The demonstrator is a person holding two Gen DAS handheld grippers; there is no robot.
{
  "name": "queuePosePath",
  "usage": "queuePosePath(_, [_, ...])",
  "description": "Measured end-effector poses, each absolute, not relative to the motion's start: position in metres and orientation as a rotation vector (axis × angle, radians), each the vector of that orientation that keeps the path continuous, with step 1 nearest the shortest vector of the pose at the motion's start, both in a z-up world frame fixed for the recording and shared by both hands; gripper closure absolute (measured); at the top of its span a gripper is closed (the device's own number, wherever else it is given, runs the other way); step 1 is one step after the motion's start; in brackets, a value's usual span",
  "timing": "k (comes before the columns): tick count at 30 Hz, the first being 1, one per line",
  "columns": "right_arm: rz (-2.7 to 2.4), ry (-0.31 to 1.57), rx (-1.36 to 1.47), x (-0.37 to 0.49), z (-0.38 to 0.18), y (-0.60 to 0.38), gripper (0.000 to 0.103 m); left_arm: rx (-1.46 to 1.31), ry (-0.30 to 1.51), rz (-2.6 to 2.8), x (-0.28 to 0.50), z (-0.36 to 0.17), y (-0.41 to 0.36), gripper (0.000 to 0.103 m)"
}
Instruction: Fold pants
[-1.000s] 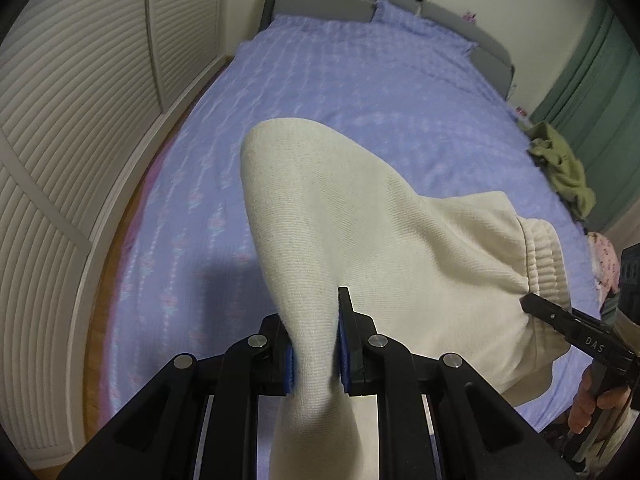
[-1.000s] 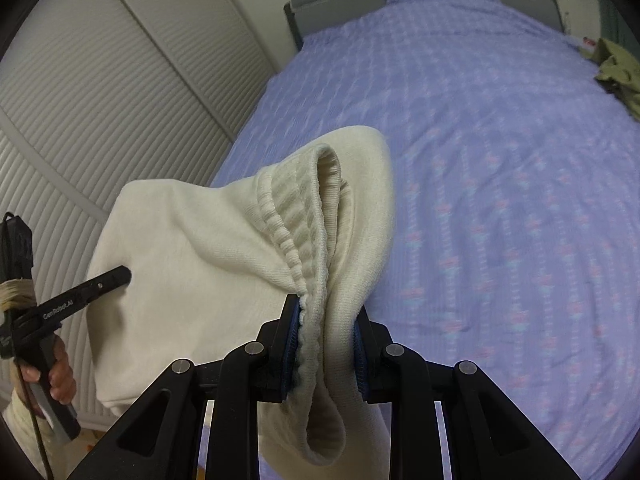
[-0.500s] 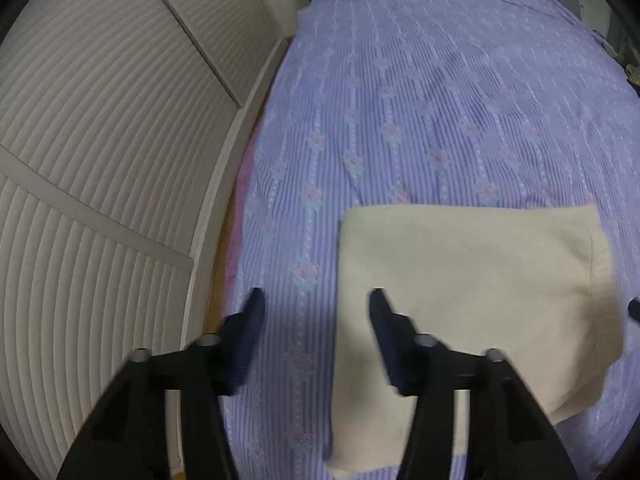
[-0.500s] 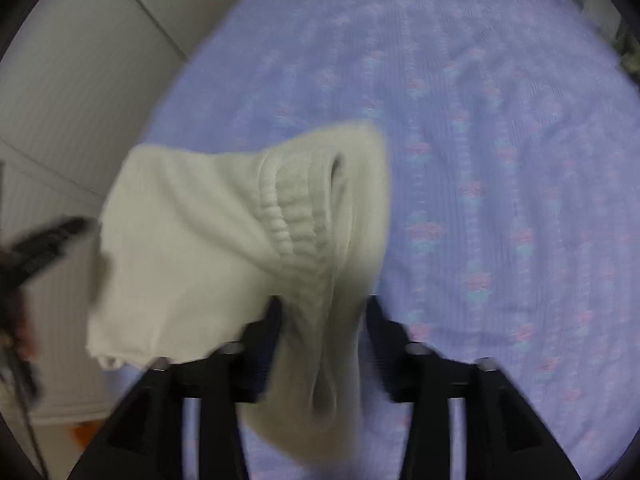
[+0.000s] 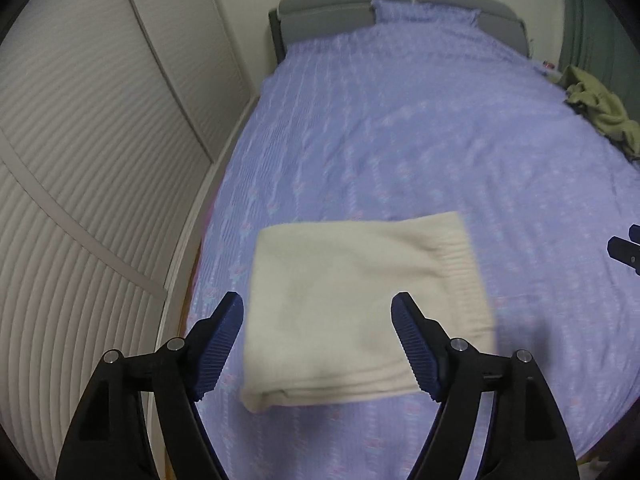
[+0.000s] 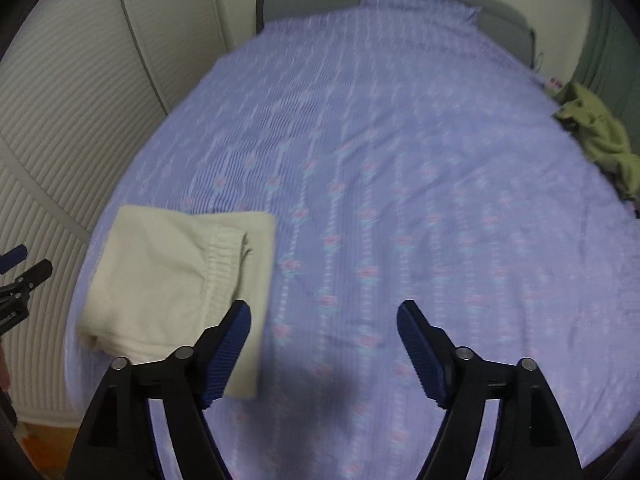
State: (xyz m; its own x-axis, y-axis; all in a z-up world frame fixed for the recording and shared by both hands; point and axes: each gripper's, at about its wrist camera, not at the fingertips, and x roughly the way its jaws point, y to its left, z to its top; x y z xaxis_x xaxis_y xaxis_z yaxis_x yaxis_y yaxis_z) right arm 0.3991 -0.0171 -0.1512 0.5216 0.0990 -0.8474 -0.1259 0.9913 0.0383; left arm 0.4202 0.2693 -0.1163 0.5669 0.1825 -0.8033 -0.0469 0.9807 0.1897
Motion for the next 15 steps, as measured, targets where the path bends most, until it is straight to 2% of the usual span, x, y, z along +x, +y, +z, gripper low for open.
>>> queuePosePath(2, [0.128,0.973,-0.026,0.379,-0.130,-0.035,0.020,0.147,0.912,0.142,0.401,-0.097,0.245,0.017])
queuePosePath(5, [0.120,0.922,-0.014,0.351,-0.102,-0.059,0.017,0.110,0.865,0.112,0.372,-0.071,0.209,0.011])
queuePosePath(11, [0.144,0.847,0.022,0.280,-0.055,-0.119,0.013,0.056,0.814,0.038,0.303,-0.028,0.135,0.003])
queuePosePath(15, [0.136,0.799,0.002,0.231,-0.031,-0.152,0.013,0.045,0.769,0.033,0.259,-0.004,0.089,0.002])
